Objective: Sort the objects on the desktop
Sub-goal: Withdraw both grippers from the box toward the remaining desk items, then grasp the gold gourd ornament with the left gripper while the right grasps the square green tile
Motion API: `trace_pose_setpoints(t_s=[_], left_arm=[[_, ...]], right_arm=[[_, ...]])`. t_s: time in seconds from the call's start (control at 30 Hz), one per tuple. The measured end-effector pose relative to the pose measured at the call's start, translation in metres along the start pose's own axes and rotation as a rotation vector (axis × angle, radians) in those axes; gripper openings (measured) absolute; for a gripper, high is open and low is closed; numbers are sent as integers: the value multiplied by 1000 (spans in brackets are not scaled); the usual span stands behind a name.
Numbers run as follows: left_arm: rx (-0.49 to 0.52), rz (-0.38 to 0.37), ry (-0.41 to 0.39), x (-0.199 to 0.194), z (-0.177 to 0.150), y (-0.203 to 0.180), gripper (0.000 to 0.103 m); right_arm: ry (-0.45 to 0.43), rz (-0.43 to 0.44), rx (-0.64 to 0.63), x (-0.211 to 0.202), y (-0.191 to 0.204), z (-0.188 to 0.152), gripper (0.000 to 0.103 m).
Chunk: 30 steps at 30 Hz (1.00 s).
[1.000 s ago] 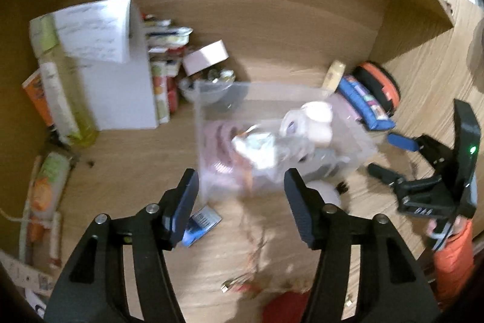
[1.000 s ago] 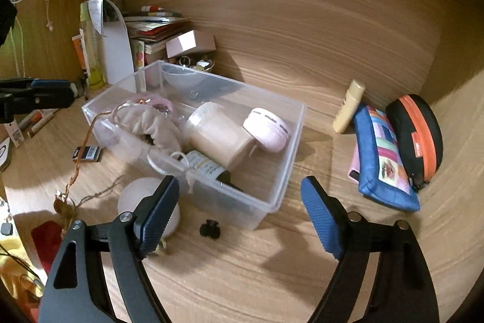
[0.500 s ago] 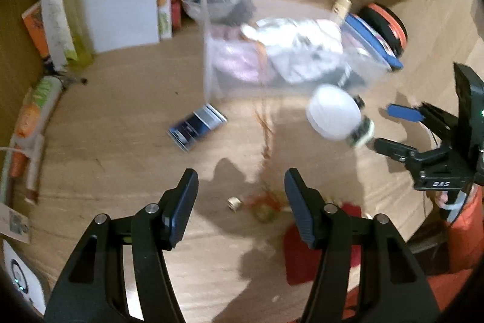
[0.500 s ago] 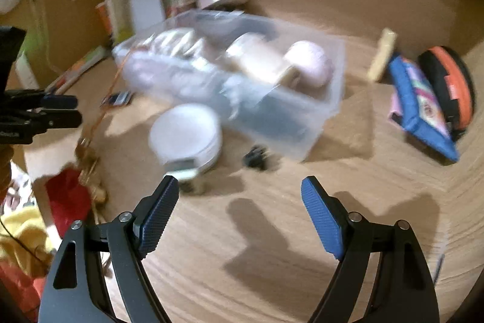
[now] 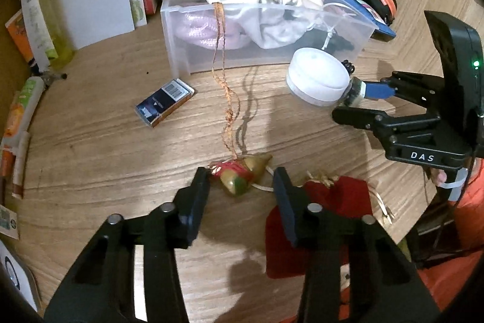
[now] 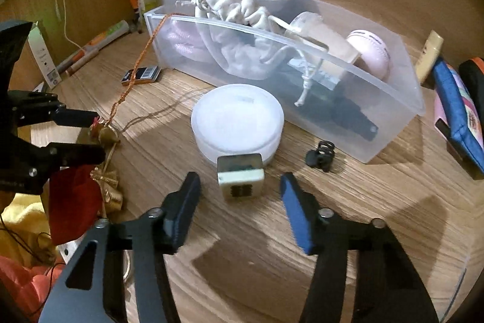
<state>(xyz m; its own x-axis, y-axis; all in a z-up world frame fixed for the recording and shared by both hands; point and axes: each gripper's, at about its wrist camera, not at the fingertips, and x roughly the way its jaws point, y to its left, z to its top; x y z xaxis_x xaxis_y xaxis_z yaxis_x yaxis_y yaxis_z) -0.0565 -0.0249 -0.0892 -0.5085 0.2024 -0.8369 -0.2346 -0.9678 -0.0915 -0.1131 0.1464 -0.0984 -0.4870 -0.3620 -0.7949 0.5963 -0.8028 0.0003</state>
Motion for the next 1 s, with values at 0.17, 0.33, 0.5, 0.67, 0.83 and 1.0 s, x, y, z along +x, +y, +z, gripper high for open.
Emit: trace_pose_setpoints(t_s=[0.17,0.33,0.5,0.67,0.83,1.0], left_arm=[[6,9,-14,2,4,-1,29],[-14,2,-38,-6,5,6,29],[-28,-2,-99,-27,16,10,29],[-51,-16,-176,-50,36,17,29],[-61,-16,-242,-64,51,22,29],[-79,-34,-250,-61,59,26,29]], right_arm=[[-3,13,5,-1,0,0,23],[-26,10,27,-13,-6,-1,22],[-65,-9,22,-31,-14,2,18],[-90,-25,22,-43,-21,5,17],[-25,-38,28,-34,-23,1,19],[11,-34,51,-18,-24,-3,59]])
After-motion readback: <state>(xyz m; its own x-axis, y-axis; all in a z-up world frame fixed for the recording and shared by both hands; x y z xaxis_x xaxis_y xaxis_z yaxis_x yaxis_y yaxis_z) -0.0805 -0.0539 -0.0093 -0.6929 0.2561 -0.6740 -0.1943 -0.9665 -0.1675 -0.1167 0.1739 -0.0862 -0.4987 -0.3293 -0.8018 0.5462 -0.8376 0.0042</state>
